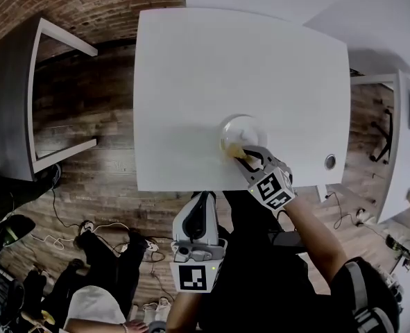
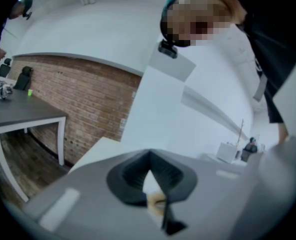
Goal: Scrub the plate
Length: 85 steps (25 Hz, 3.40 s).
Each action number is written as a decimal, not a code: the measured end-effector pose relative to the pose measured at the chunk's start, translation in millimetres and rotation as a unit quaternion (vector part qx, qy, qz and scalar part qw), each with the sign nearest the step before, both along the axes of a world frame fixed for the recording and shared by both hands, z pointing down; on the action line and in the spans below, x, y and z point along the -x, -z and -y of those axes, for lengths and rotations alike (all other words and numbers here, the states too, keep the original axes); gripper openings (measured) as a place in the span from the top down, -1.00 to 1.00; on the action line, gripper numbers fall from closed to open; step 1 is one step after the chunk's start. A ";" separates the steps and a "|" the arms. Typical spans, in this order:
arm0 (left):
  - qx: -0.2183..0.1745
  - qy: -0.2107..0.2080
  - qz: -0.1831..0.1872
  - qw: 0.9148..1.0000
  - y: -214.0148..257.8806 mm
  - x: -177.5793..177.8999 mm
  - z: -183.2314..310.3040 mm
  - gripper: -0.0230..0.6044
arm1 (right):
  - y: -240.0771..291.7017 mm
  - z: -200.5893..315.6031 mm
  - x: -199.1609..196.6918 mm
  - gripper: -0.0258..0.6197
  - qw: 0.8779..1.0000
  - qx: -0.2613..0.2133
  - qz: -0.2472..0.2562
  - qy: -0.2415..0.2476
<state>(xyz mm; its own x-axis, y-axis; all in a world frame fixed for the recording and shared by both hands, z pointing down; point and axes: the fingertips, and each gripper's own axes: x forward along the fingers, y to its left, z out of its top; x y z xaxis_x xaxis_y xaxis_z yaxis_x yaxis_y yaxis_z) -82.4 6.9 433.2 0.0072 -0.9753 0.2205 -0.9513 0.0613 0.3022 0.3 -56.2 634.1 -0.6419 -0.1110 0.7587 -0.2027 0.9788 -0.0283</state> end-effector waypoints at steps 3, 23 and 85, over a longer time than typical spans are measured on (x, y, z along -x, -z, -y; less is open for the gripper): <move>0.001 -0.005 -0.001 1.000 -0.2 -3.4 -0.8 0.92 | 2.2 -5.4 -2.8 0.67 1.000 0.001 -0.002 0.005; 0.001 0.005 0.012 1.000 1.1 -2.7 3.8 0.92 | -13.3 45.9 -6.4 0.67 1.000 -0.015 -0.019 -0.009; -0.014 -0.053 0.005 0.998 10.3 -41.8 9.7 0.92 | -2.2 -47.9 -41.9 0.67 0.998 0.058 -0.017 -0.010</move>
<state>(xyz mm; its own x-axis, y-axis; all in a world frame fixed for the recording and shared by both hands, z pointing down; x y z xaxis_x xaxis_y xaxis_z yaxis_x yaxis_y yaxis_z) -40.7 -2.7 422.9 0.1095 -0.9748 0.1943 -0.9550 -0.0490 0.2925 42.2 -8.3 636.3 -0.6143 -0.0335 0.7883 -0.2247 0.9652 -0.1340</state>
